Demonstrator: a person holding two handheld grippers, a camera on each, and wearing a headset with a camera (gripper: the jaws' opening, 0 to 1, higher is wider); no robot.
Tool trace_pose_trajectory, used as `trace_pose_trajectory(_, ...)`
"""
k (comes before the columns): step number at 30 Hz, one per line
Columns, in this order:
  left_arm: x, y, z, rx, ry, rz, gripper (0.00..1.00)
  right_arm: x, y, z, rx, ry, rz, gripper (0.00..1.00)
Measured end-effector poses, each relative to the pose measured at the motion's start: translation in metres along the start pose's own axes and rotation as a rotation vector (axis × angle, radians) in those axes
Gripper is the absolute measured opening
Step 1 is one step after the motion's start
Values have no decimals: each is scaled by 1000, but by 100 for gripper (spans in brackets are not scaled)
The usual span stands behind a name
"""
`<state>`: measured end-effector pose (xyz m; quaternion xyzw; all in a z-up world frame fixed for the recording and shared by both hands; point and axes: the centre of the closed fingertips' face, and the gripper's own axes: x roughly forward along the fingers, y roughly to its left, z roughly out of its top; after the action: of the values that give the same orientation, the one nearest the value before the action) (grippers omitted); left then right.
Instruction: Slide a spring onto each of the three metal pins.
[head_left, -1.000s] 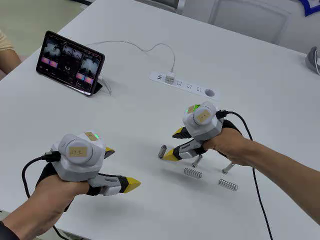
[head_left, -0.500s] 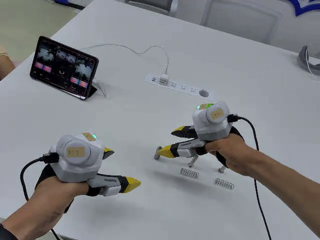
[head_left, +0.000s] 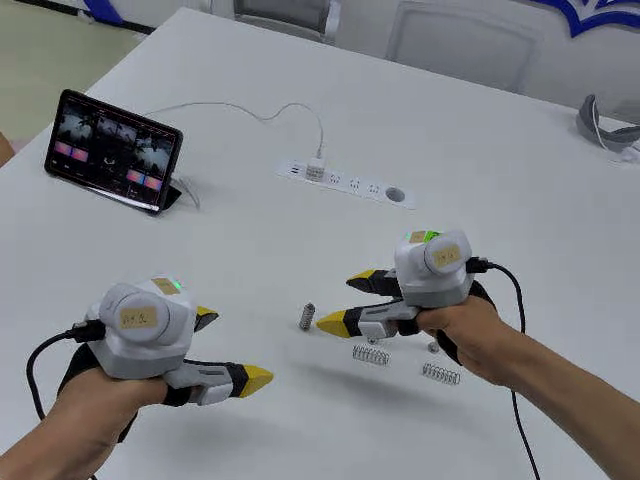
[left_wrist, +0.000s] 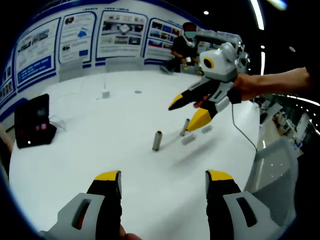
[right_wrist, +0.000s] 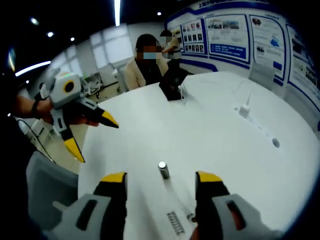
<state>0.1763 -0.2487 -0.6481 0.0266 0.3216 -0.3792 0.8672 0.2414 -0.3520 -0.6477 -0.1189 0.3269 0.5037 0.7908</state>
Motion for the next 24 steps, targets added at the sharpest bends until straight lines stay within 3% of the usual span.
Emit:
trace_pose_trajectory(9, 7, -2, 6, 12, 5, -11, 70, -25, -1, -11, 25, -19, -46, 60)
trace_pose_trajectory(24, 21, -18, 23, 62, 6, -55, 71, -59, -2, -35, 91, -40, -105, 67)
